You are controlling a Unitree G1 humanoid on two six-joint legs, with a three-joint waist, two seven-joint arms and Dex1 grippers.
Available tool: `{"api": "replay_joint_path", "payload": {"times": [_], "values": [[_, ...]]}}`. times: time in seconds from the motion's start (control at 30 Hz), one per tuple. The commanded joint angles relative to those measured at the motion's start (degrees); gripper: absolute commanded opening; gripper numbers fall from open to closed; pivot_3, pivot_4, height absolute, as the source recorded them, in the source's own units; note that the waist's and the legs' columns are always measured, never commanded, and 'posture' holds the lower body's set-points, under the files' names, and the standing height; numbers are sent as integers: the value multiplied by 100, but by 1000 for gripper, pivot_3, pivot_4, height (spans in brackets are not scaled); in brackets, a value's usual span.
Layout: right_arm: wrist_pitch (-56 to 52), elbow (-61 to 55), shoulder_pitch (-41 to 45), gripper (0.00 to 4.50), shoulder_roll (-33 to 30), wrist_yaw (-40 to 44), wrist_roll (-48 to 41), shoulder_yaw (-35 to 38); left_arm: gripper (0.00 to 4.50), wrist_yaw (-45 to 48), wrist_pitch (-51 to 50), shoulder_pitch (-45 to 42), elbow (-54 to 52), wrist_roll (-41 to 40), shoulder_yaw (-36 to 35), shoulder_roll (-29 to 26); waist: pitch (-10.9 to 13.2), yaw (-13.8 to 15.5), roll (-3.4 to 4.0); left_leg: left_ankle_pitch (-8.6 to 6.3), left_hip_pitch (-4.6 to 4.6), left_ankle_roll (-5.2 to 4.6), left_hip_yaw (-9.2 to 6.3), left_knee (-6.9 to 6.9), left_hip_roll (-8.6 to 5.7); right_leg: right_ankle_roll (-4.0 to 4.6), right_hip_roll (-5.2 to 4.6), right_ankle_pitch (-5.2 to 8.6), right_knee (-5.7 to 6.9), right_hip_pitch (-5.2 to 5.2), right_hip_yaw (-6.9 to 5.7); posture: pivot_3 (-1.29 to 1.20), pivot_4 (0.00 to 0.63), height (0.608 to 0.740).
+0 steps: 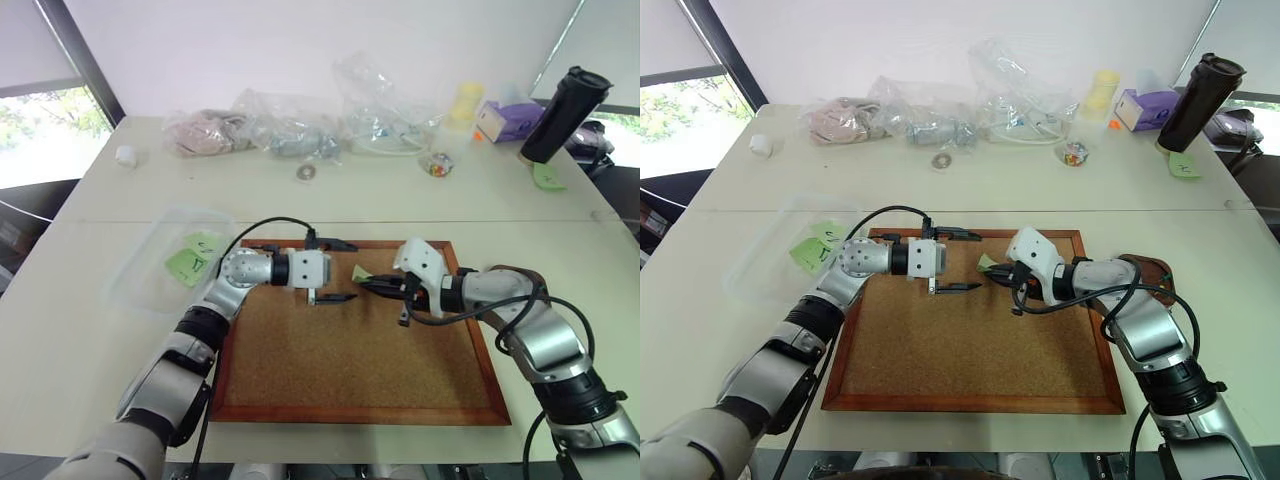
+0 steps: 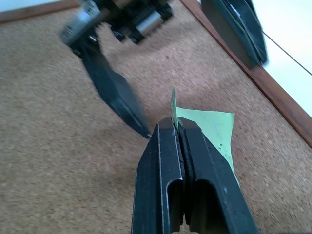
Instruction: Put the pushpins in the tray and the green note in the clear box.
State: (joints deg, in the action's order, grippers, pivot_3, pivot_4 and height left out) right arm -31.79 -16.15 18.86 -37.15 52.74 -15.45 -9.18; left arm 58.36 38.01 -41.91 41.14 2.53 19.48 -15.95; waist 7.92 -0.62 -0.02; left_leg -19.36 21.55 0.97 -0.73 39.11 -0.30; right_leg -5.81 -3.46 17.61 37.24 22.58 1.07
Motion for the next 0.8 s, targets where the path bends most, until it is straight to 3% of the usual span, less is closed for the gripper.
{"api": "replay_joint_path", "payload": {"times": [0.03,0.17,0.27,0.47,0.8], "values": [[-70,-315,150,0,-42,-4,-154,154,4479,-36,319,-197,152,94,11,45,0,0,0,0,0,0,0,0,0,0,0,0,0,0,0,0,150,740],[-140,-394,168,0,-51,-27,-200,155,4479,-39,481,-229,339,155,28,116,0,0,0,0,0,0,0,0,0,0,0,0,1,1,0,0,150,740],[-171,-451,157,0,-59,-45,-217,158,3157,-21,508,-231,383,133,5,175,0,2,0,0,0,0,0,0,0,0,0,0,1,1,0,0,150,740],[-192,-489,143,0,-90,-70,-231,158,40,105,223,-166,214,-165,-142,242,0,1,0,0,0,0,0,0,0,0,0,0,1,0,0,0,150,740],[-356,-593,289,0,-246,-138,-371,518,40,502,-847,9,-830,-642,-301,-116,0,-8,-1,0,0,0,-1,0,1,-1,0,0,2,1,1,0,150,740]]}}
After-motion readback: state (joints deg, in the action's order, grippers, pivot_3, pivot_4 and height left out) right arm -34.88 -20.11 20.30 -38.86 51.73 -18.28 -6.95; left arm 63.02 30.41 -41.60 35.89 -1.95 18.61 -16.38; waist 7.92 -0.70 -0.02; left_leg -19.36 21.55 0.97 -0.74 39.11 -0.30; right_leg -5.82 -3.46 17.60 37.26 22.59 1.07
